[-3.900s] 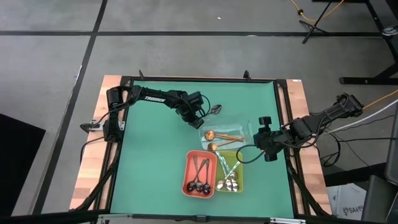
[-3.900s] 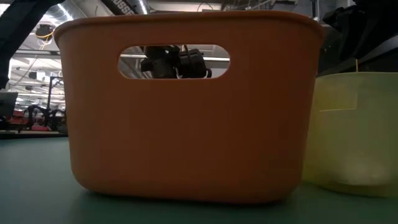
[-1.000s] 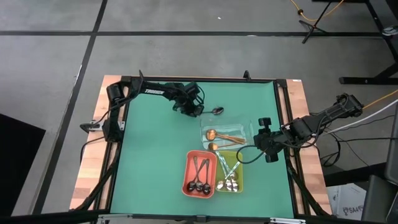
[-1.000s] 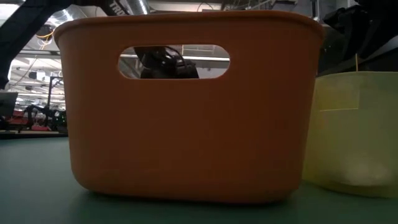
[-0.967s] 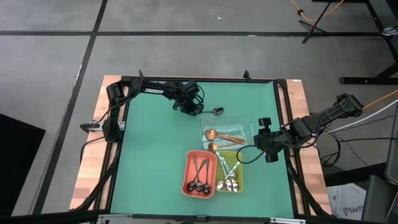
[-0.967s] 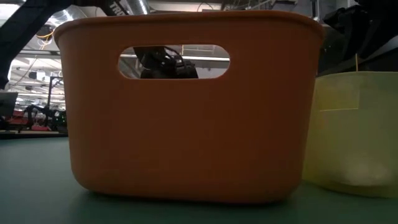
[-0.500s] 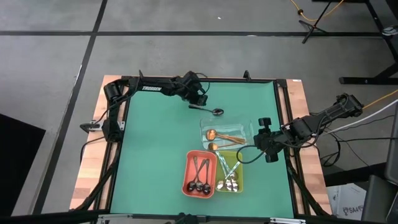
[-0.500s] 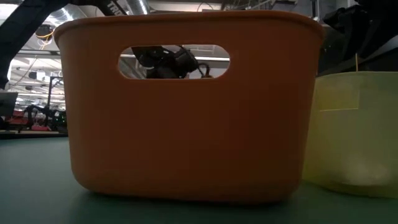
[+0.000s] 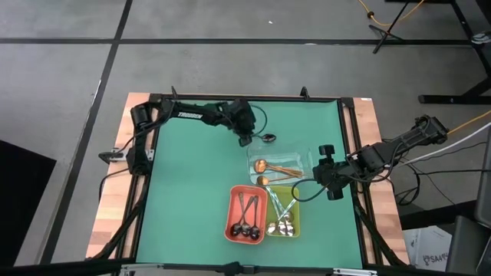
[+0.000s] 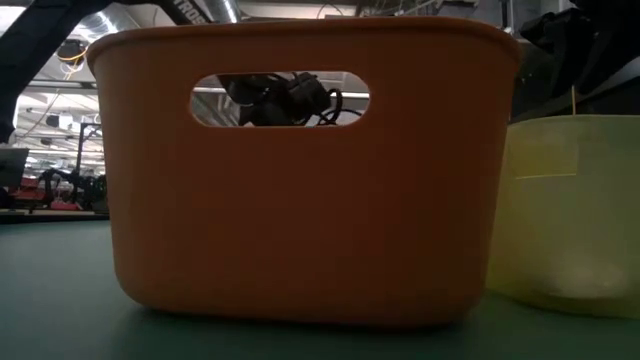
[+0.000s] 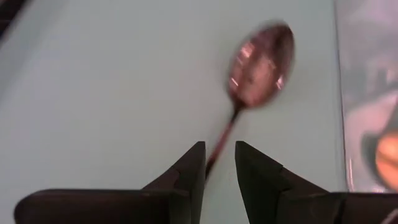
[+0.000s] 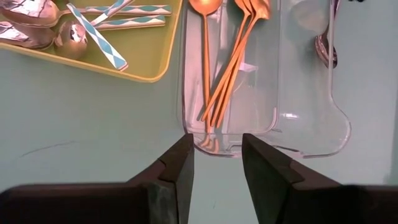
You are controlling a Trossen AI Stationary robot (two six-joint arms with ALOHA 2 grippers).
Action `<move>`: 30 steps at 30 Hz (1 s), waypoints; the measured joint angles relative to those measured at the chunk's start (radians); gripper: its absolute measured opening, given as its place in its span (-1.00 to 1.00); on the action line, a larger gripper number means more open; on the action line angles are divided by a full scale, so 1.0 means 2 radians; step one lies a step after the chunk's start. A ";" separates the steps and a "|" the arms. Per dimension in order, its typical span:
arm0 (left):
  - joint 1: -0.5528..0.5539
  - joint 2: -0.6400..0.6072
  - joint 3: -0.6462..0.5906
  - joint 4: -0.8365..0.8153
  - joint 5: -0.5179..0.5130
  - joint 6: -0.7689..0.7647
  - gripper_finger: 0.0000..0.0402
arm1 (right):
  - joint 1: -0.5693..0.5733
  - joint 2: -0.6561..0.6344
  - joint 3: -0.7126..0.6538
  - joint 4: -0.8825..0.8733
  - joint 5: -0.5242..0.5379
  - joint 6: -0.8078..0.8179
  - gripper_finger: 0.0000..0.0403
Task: Sort silverware by color (type)
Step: Put the black spoon into the orange bin
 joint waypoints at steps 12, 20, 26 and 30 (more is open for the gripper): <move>-0.009 0.027 0.000 -0.011 -0.028 0.056 -0.59 | 0.000 0.000 0.000 0.001 0.000 0.001 -0.38; 0.000 0.028 0.000 -0.010 -0.035 0.055 -0.59 | 0.000 0.000 0.000 0.001 0.000 0.001 -0.38; 0.006 0.036 0.001 -0.023 -0.025 0.056 -0.59 | 0.000 0.000 0.000 0.001 0.000 0.001 -0.38; 0.007 0.043 0.003 -0.030 -0.018 0.071 -0.59 | 0.000 0.000 0.000 0.001 0.000 0.001 -0.38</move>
